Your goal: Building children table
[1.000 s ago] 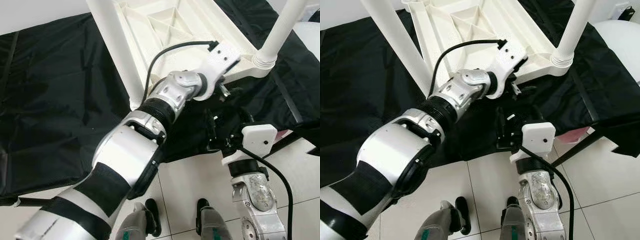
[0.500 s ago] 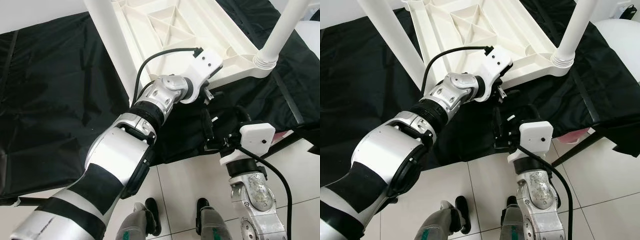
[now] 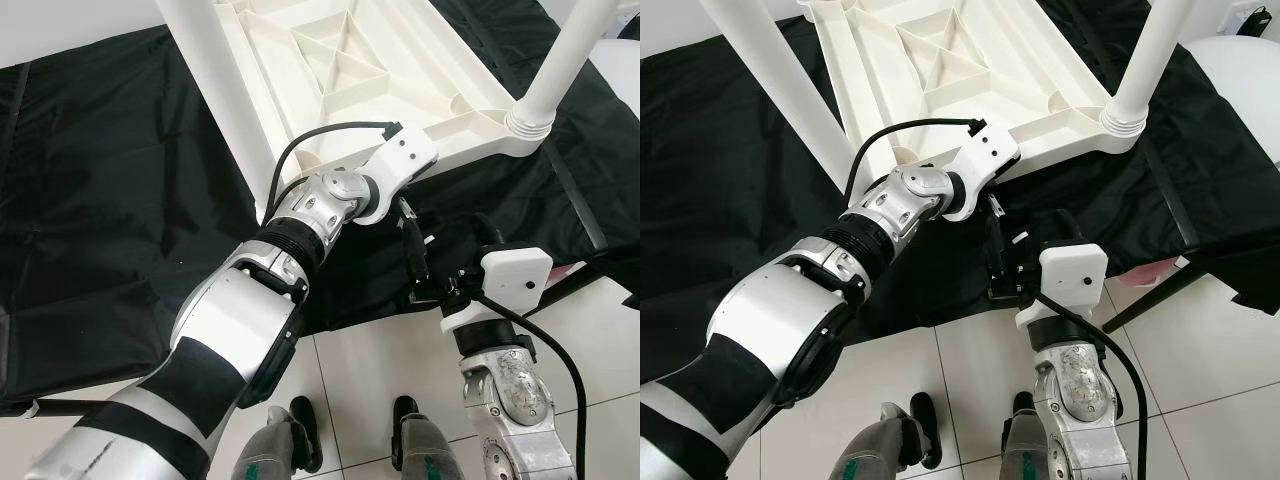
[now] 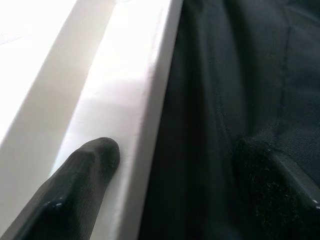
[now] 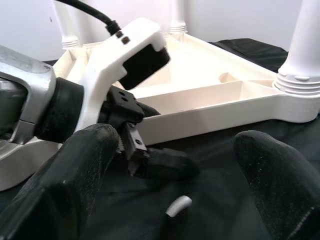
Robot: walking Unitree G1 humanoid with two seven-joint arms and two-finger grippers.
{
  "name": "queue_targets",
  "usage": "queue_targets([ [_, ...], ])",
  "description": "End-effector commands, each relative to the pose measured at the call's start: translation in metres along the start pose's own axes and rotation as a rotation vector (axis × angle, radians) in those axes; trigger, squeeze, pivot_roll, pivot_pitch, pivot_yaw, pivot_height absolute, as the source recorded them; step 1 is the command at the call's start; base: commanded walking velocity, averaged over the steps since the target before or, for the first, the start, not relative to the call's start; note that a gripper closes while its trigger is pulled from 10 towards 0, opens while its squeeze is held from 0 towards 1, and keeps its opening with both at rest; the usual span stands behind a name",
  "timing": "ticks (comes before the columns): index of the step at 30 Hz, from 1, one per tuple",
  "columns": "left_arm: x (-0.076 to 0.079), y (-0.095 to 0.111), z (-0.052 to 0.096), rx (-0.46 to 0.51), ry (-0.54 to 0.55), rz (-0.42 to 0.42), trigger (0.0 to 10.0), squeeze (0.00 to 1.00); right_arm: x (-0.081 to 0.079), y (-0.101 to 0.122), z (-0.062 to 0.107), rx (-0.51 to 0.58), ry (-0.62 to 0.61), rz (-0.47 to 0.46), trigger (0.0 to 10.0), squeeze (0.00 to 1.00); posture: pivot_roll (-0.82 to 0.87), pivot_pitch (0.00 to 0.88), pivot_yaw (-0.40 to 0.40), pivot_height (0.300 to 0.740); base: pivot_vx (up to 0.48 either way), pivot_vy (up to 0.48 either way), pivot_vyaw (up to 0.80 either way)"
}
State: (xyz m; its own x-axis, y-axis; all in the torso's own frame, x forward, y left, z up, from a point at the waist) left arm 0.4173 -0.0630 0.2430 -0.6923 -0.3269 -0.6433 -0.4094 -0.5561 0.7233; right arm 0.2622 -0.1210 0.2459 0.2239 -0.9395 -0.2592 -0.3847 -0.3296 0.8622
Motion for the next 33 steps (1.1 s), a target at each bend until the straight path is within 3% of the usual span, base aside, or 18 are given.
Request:
queue_targets([
  [1, -0.019, -0.039, 0.009, -0.161, 0.23, 0.019, 10.0, 0.0, -0.004, -0.003, 0.002, -0.017, 0.009, -0.015, 10.0, 0.0, -0.25, 0.317, 0.163, 0.74, 0.0, 0.0, 0.0],
  [17, -0.03, -0.039, 0.015, -0.159, 0.265, 0.025, 10.0, 0.0, -0.004, -0.004, 0.002, -0.023, 0.016, -0.011, 10.0, 0.0, -0.25, 0.313, 0.155, 0.74, 0.0, 0.0, 0.0],
  [33, -0.025, 0.005, 0.0, -0.05, 0.245, 0.036, 10.0, 0.0, -0.003, -0.003, 0.0, -0.01, 0.007, 0.003, 10.0, 0.0, -0.27, 0.319, 0.173, 0.74, 0.0, 0.0, 0.0],
])
Point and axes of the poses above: a point about 5 cm out from each wrist's last joint towards the gripper, its own z axis pointing back from the gripper into the wrist, its own y axis along the axis of the wrist's last joint, x = y × z, the point moved 5 cm from there along -z, pointing out of the wrist towards the gripper, and after that the axes turned 15 degrees about -z, right-handed, at the moved point
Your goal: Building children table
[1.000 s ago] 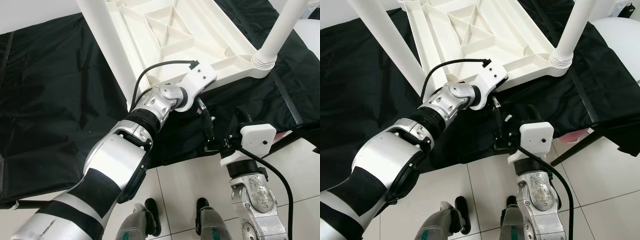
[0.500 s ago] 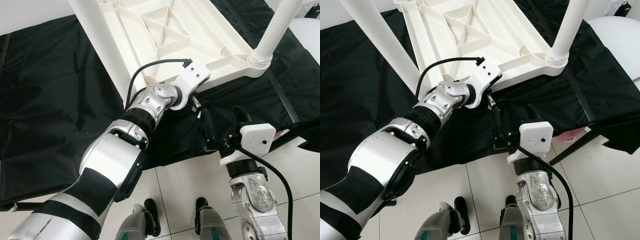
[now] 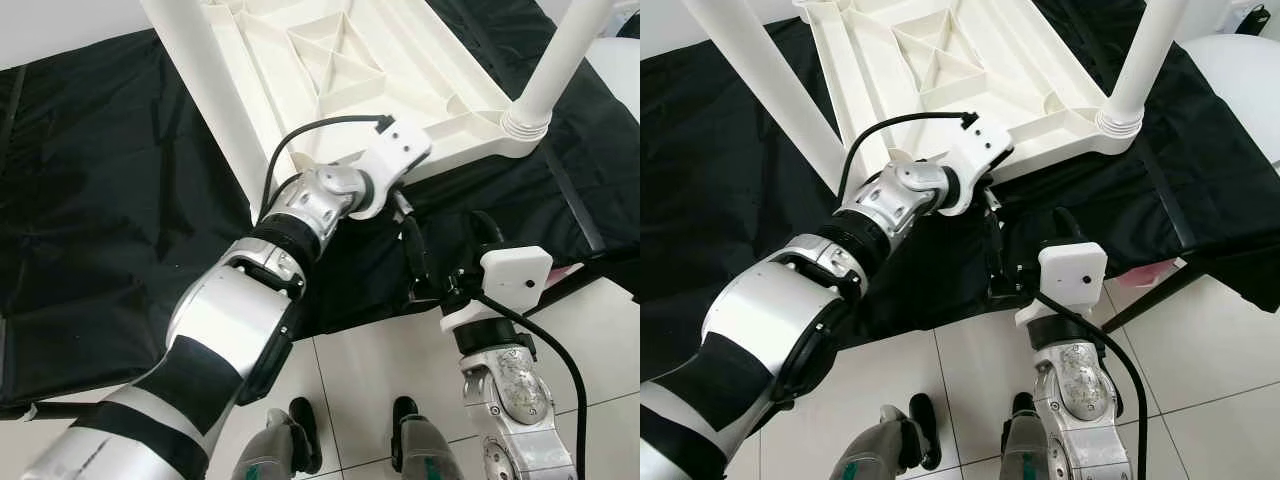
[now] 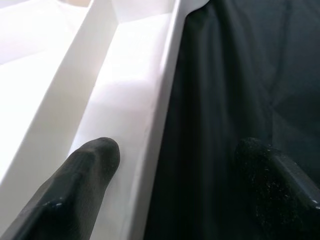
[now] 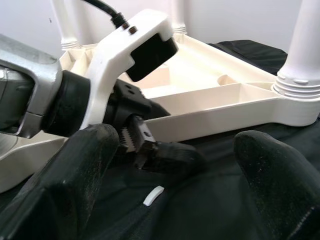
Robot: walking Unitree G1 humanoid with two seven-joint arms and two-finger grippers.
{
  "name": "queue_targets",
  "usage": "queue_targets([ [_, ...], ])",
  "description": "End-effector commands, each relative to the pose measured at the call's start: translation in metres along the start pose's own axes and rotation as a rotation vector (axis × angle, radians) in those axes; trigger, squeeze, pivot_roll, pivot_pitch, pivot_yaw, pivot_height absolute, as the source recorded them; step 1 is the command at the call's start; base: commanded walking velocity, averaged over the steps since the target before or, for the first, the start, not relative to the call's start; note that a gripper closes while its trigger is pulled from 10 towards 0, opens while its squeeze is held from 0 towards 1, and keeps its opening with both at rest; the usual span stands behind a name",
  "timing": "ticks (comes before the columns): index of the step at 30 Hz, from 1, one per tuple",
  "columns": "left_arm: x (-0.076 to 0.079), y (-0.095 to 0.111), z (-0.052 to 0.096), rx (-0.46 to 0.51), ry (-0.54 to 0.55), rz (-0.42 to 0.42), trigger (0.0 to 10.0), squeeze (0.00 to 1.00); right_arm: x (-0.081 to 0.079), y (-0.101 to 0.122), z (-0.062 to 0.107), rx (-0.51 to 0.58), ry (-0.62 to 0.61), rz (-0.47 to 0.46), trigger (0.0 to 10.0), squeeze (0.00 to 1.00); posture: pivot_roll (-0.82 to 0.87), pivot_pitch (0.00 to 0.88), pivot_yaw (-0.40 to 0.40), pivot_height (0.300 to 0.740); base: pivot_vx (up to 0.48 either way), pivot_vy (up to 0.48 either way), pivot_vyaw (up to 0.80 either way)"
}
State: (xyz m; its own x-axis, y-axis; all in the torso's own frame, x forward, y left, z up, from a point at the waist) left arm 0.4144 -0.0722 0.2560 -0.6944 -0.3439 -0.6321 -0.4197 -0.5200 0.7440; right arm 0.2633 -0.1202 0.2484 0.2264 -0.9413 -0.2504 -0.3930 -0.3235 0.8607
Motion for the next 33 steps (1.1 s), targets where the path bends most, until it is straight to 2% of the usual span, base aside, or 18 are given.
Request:
queue_targets([
  [1, -0.0216, -0.0079, 0.0014, -0.081, 0.238, 0.015, 10.0, 0.0, -0.002, -0.0038, 0.0031, -0.017, -0.003, -0.003, 10.0, 0.0, -0.27, 0.319, 0.173, 0.74, 0.0, 0.0, 0.0],
  [18, -0.02, -0.0026, -0.0005, -0.065, 0.224, 0.049, 10.0, 0.0, -0.0022, -0.0036, 0.0024, -0.014, -0.006, -0.003, 10.0, 0.0, -0.27, 0.32, 0.174, 0.74, 0.0, 0.0, 0.0],
  [20, -0.0177, -0.0031, -0.0012, -0.064, 0.212, 0.059, 3.3, 0.0, -0.0022, -0.0034, 0.0027, -0.013, -0.007, -0.003, 10.0, 0.0, -0.27, 0.32, 0.174, 0.74, 0.0, 0.0, 0.0],
  [22, -0.0172, -0.0033, -0.0014, -0.064, 0.21, 0.062, 3.3, 0.0, -0.0022, -0.0034, 0.0028, -0.013, -0.007, -0.003, 10.0, 0.0, -0.27, 0.32, 0.174, 0.74, 0.0, 0.0, 0.0],
  [23, -0.0161, -0.0037, -0.0018, -0.063, 0.206, 0.065, 1.0, 0.0, -0.0022, -0.0033, 0.003, -0.013, -0.008, -0.002, 10.0, 0.0, -0.27, 0.324, 0.175, 0.74, 0.0, 0.0, 0.0],
  [24, -0.0152, -0.0047, -0.002, -0.067, 0.204, 0.069, 0.0, 0.0, -0.0021, -0.0031, 0.0033, -0.013, -0.009, -0.001, 10.0, 0.0, -0.28, 0.324, 0.175, 0.74, 0.0, 0.0, 0.0],
  [31, -0.0128, -0.0066, -0.0026, -0.067, 0.198, 0.077, 0.0, 0.0, -0.0036, -0.0024, 0.004, -0.015, 0.001, 0.004, 10.0, 0.0, -0.28, 0.321, 0.172, 0.74, 0.0, 0.0, 0.0],
  [33, -0.0128, -0.0057, -0.0031, -0.062, 0.206, 0.089, 0.0, 0.0, -0.0027, -0.0022, 0.0034, -0.016, 0.013, 0.015, 10.0, 0.0, -0.3, 0.294, 0.14, 0.74, 0.0, 0.0, 0.0],
])
Point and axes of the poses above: a point about 5 cm out from each wrist's last joint towards the gripper, its own z axis pointing back from the gripper into the wrist, its own y axis along the axis of the wrist's last joint, x = y × z, the point moved 5 cm from there along -z, pointing out of the wrist towards the gripper, and after that the axes turned 15 degrees about -z, right-handed, at the moved point
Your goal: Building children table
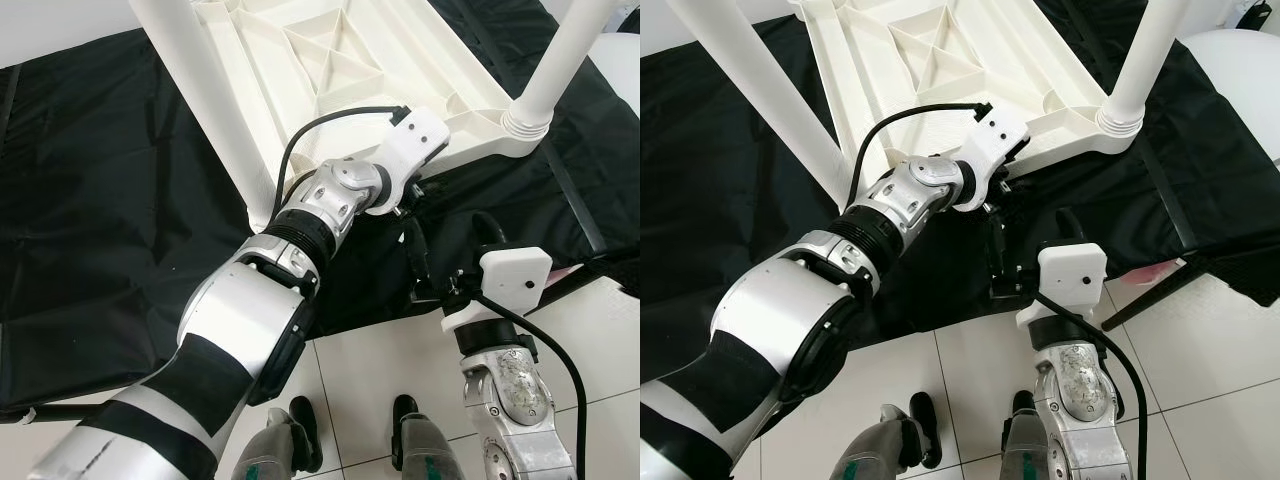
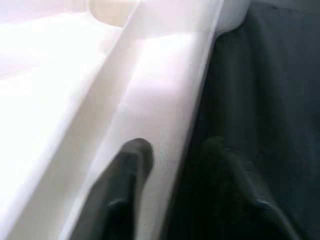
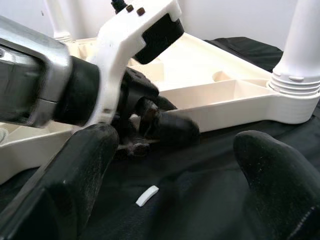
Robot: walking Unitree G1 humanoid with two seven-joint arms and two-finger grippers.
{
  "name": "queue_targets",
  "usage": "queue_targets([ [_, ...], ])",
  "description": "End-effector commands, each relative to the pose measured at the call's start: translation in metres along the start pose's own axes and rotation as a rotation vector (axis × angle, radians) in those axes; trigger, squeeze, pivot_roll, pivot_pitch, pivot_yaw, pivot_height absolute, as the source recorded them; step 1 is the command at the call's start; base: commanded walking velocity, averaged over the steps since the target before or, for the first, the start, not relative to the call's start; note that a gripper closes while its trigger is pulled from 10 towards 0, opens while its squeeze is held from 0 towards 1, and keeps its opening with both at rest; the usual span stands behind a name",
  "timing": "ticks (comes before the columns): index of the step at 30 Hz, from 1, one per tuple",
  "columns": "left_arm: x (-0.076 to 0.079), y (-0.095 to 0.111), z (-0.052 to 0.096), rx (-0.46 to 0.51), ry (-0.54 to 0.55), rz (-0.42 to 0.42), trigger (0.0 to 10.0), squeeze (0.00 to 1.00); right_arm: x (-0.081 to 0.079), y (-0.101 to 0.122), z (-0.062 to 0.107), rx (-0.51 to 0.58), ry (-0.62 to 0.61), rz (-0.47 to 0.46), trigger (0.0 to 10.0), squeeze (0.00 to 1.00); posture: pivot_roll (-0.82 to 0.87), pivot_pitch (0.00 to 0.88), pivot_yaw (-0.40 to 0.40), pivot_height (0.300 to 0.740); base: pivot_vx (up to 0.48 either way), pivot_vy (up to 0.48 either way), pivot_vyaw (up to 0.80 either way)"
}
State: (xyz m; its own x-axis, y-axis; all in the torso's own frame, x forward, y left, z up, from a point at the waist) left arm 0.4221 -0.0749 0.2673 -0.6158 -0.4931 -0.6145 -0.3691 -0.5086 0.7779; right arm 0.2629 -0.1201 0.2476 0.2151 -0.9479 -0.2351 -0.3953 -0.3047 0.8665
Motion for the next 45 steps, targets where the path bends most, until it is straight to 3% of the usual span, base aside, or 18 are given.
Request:
queue_targets([
  [1, -0.002, -0.012, 0.001, -0.045, 0.048, 0.026, 0.0, 0.0, -0.003, -0.002, 0.003, -0.014, 0.017, -0.005, 10.0, 0.0, -0.3, 0.294, 0.14, 0.74, 0.0, 0.0, 0.0],
  [12, -0.009, -0.01, 0.002, -0.032, 0.076, 0.049, 0.0, 0.0, 0.003, 0.006, -0.01, 0.0, 0.072, 0.042, 10.0, 0.0, -0.33, 0.268, 0.096, 0.74, 0.0, 0.0, 0.0],
  [19, 0.001, -0.016, 0.001, -0.043, 0.043, 0.011, 0.0, 0.0, 0.003, 0.007, -0.012, 0.001, 0.08, 0.049, 10.0, 0.0, -0.32, 0.281, 0.106, 0.74, 0.0, 0.0, 0.0],
  [20, 0.012, -0.016, -0.001, -0.036, -0.018, -0.035, 6.8, 0.0, 0.003, 0.006, -0.012, -0.001, 0.081, 0.049, 10.0, 0.0, -0.31, 0.285, 0.109, 0.74, 0.0, 0.0, 0.0],
  [24, 0.02, -0.017, -0.002, -0.033, -0.054, -0.062, 6.8, 0.0, 0.003, 0.006, -0.012, -0.001, 0.082, 0.049, 10.0, 0.0, -0.31, 0.285, 0.109, 0.74, 0.0, 0.0, 0.0],
  [25, 0.024, -0.017, -0.002, -0.034, -0.078, -0.075, 10.0, 0.0, 0.003, 0.006, -0.012, -0.001, 0.08, 0.047, 10.0, 0.0, -0.31, 0.294, 0.12, 0.74, 0.0, 0.0, 0.0],
  [27, 0.034, -0.02, -0.003, -0.041, -0.127, -0.099, 10.0, 0.0, 0.002, 0.005, -0.012, -0.002, 0.076, 0.04, 10.0, 0.0, -0.3, 0.296, 0.123, 0.74, 0.0, 0.0, 0.0],
  [31, 0.036, -0.021, -0.003, -0.047, -0.144, -0.115, 10.0, 0.0, 0.002, 0.004, -0.011, -0.004, 0.073, 0.036, 10.0, 0.0, -0.3, 0.298, 0.129, 0.74, 0.0, 0.0, 0.0],
  [32, 0.038, -0.021, -0.003, -0.048, -0.16, -0.123, 0.0, 0.0, 0.002, 0.004, -0.011, -0.003, 0.069, 0.035, 10.0, 0.0, -0.3, 0.298, 0.132, 0.74, 0.0, 0.0, 0.0],
  [39, 0.045, -0.019, -0.002, -0.025, -0.222, -0.157, 0.0, 0.0, 0.003, 0.004, -0.012, 0.0, 0.063, 0.037, 10.0, 0.0, -0.29, 0.291, 0.143, 0.74, 0.0, 0.0, 0.0],
  [40, 0.046, -0.013, -0.001, 0.008, -0.252, -0.102, 0.0, 0.0, 0.003, 0.003, -0.012, 0.001, 0.062, 0.036, 10.0, 0.0, -0.29, 0.288, 0.147, 0.74, 0.0, 0.0, 0.0],
  [43, 0.047, -0.01, -0.001, 0.023, -0.264, -0.071, 0.0, 0.0, 0.002, 0.003, -0.011, 0.002, 0.062, 0.035, 10.0, 0.0, -0.29, 0.288, 0.147, 0.74, 0.0, 0.0, 0.0],
  [45, 0.054, -0.007, 0.0, 0.047, -0.326, 0.002, 0.0, 0.0, 0.002, 0.003, -0.012, 0.005, 0.06, 0.034, 10.0, 0.0, -0.29, 0.284, 0.149, 0.74, 0.0, 0.0, 0.0],
])
Point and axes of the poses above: a point about 5 cm out from each wrist's last joint towards the gripper, its own z axis pointing back from the gripper into the wrist, its own y axis along the axis of the wrist's last joint, x = y × z, the point moved 5 cm from there along -z, pointing out of the wrist towards the gripper, and after that the axes turned 15 degrees about -z, right-handed, at the moved point
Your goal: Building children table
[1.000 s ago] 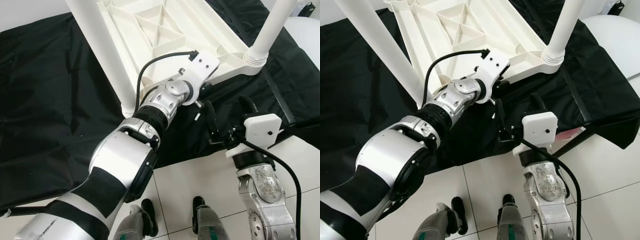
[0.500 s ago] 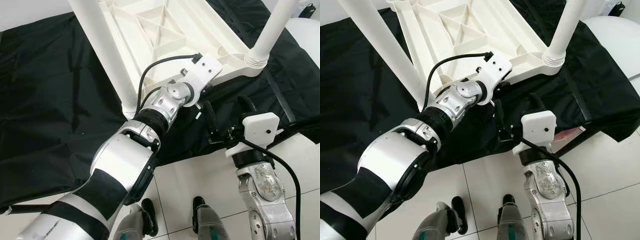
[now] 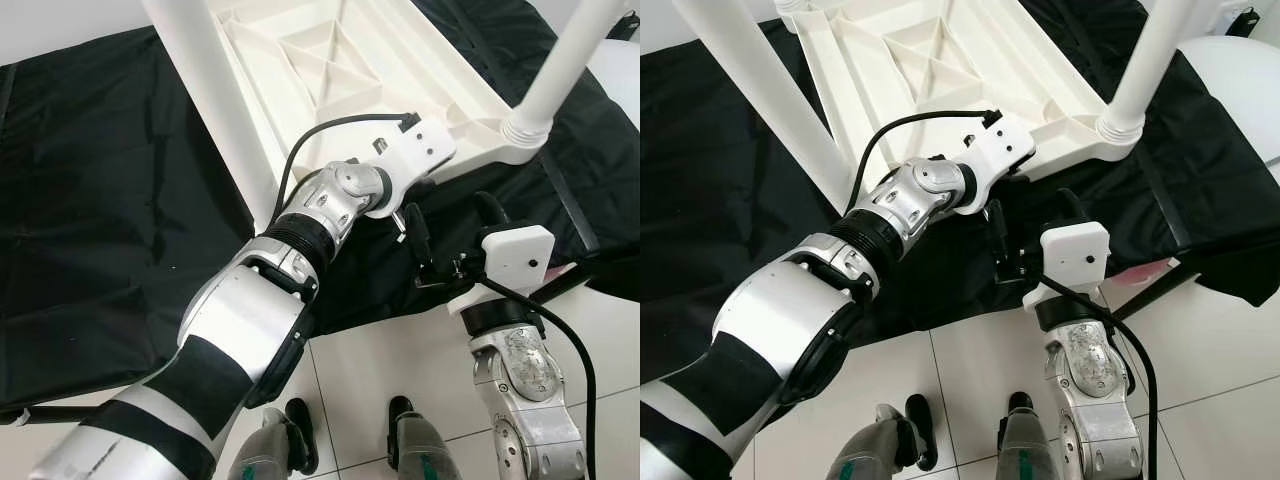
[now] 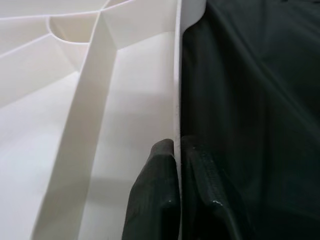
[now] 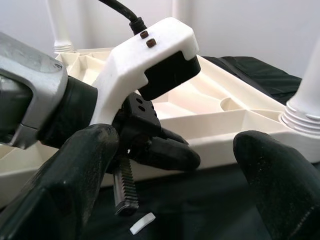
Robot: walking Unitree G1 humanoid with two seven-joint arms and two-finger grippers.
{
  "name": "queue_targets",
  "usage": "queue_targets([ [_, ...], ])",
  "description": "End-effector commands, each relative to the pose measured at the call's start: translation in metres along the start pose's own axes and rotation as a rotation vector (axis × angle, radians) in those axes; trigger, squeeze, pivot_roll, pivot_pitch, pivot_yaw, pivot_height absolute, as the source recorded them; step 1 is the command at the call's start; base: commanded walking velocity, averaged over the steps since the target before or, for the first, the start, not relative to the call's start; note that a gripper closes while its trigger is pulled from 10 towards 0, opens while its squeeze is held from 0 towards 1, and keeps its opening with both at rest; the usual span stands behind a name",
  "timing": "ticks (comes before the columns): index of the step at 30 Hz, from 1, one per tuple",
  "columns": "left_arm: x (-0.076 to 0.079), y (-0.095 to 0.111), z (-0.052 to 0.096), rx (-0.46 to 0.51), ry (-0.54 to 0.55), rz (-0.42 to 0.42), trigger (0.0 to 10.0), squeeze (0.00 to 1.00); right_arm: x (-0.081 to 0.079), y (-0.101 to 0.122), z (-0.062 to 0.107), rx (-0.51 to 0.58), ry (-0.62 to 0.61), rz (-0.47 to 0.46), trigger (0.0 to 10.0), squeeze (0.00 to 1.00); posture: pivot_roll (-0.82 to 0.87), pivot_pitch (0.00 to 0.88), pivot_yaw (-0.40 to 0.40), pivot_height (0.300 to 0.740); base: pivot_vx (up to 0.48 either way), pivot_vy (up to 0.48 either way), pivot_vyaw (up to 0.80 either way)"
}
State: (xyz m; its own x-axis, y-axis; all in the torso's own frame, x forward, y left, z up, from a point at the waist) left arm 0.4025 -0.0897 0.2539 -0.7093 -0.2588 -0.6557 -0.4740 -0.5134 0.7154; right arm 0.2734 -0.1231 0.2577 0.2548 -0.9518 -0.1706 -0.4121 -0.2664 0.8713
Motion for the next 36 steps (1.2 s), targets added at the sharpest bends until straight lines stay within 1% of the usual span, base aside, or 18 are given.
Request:
queue_targets([
  [1, 0.03, -0.006, -0.007, 0.033, -0.119, 0.145, 0.0, 0.0, 0.0, -0.003, 0.002, -0.003, -0.005, -0.007, 10.0, 0.0, -0.3, 0.284, 0.149, 0.74, 0.0, 0.0, 0.0],
  [3, 0.03, -0.006, -0.007, 0.033, -0.119, 0.145, 0.0, 0.0, 0.0, -0.003, 0.002, -0.003, -0.005, -0.007, 10.0, 0.0, -0.3, 0.284, 0.149, 0.74, 0.0, 0.0, 0.0],
  [5, 0.034, -0.002, -0.007, 0.066, -0.162, 0.211, 0.0, 0.0, -0.001, -0.002, 0.002, -0.001, -0.004, -0.007, 10.0, 0.0, -0.3, 0.283, 0.151, 0.74, 0.0, 0.0, 0.0],
  [7, 0.034, -0.002, -0.006, 0.072, -0.169, 0.225, 0.0, 0.0, -0.001, -0.002, 0.002, -0.001, -0.004, -0.007, 10.0, 0.0, -0.3, 0.283, 0.151, 0.74, 0.0, 0.0, 0.0],
  [12, 0.036, -0.001, -0.006, 0.077, -0.186, 0.219, 0.0, 0.0, 0.0, -0.002, 0.002, 0.0, -0.006, -0.005, 10.0, 0.0, -0.3, 0.282, 0.151, 0.74, 0.0, 0.0, 0.0],
  [14, 0.038, -0.003, -0.006, 0.065, -0.197, 0.196, 0.4, 0.0, 0.0, -0.002, 0.002, 0.0, -0.008, -0.005, 10.0, 0.0, -0.3, 0.282, 0.151, 0.74, 0.0, 0.0, 0.0],
  [15, 0.046, -0.008, -0.007, 0.041, -0.216, 0.174, 4.1, 0.0, 0.001, -0.001, 0.003, 0.003, -0.01, -0.001, 10.0, 0.0, -0.3, 0.282, 0.151, 0.74, 0.0, 0.0, 0.0],
  [18, 0.048, -0.01, -0.008, 0.036, -0.221, 0.172, 4.1, 0.0, 0.001, -0.001, 0.003, 0.003, -0.011, 0.001, 10.0, 0.0, -0.3, 0.282, 0.151, 0.74, 0.0, 0.0, 0.0],
  [19, 0.047, -0.01, -0.007, 0.04, -0.214, 0.184, 0.0, 0.0, 0.002, -0.001, 0.003, 0.004, -0.015, 0.002, 10.0, 0.0, -0.3, 0.29, 0.156, 0.74, 0.0, 0.0, 0.0],
  [23, 0.04, -0.005, -0.006, 0.075, -0.189, 0.233, 0.0, 0.0, 0.003, -0.001, 0.003, 0.003, -0.019, 0.007, 10.0, 0.0, -0.31, 0.289, 0.152, 0.74, 0.0, 0.0, 0.0],
  [25, 0.021, 0.007, -0.002, 0.138, -0.137, 0.304, 0.0, 0.0, 0.005, 0.0, 0.003, 0.004, -0.02, 0.011, 10.0, 0.0, -0.31, 0.287, 0.145, 0.74, 0.0, 0.0, 0.0],
  [27, 0.016, 0.01, 0.0, 0.153, -0.125, 0.32, 0.0, 0.0, 0.005, 0.0, 0.003, 0.004, -0.02, 0.011, 10.0, 0.0, -0.31, 0.287, 0.145, 0.74, 0.0, 0.0, 0.0],
  [28, -0.007, 0.024, 0.008, 0.224, -0.066, 0.381, 0.0, 0.0, 0.006, 0.0, 0.002, 0.004, -0.016, 0.013, 10.0, 0.0, -0.32, 0.275, 0.114, 0.74, 0.0, 0.0, 0.0],
  [29, -0.007, 0.024, 0.008, 0.224, -0.066, 0.381, 0.0, 0.0, 0.006, 0.0, 0.002, 0.004, -0.016, 0.013, 10.0, 0.0, -0.32, 0.275, 0.114, 0.74, 0.0, 0.0, 0.0],
  [31, -0.044, 0.046, 0.025, 0.357, 0.02, 0.466, 0.0, 0.0, 0.007, 0.001, -0.002, 0.005, 0.002, 0.022, 10.0, 0.0, -0.33, 0.265, 0.087, 0.74, 0.0, 0.0, 0.0],
  [33, -0.068, 0.056, 0.04, 0.436, 0.087, 0.505, 0.0, 0.0, 0.008, 0.003, -0.007, 0.007, 0.022, 0.03, 10.0, 0.0, -0.35, 0.253, 0.054, 0.74, 0.0, 0.0, 0.0],
  [35, -0.077, 0.058, 0.046, 0.462, 0.118, 0.519, 0.0, 0.0, 0.008, 0.004, -0.01, 0.009, 0.031, 0.034, 10.0, 0.0, -0.35, 0.253, 0.054, 0.74, 0.0, 0.0, 0.0],
  [36, -0.088, 0.059, 0.053, 0.49, 0.164, 0.54, 0.0, 0.0, 0.009, 0.005, -0.013, 0.011, 0.044, 0.04, 10.0, 0.0, -0.35, 0.244, 0.032, 0.74, 0.0, 0.0, 0.0],
])
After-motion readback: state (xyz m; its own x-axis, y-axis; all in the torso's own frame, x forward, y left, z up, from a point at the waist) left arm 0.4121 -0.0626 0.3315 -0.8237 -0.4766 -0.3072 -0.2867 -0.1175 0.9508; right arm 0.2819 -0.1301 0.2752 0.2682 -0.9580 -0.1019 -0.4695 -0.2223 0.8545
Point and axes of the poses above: a point about 5 cm out from each wrist's last joint towards the gripper, its own z axis pointing back from the gripper into the wrist, its own y axis along the axis of the wrist's last joint, x = y × z, the point moved 5 cm from there along -z, pointing out of the wrist towards the gripper, and after that the axes turned 15 degrees about -z, right-handed, at the moved point
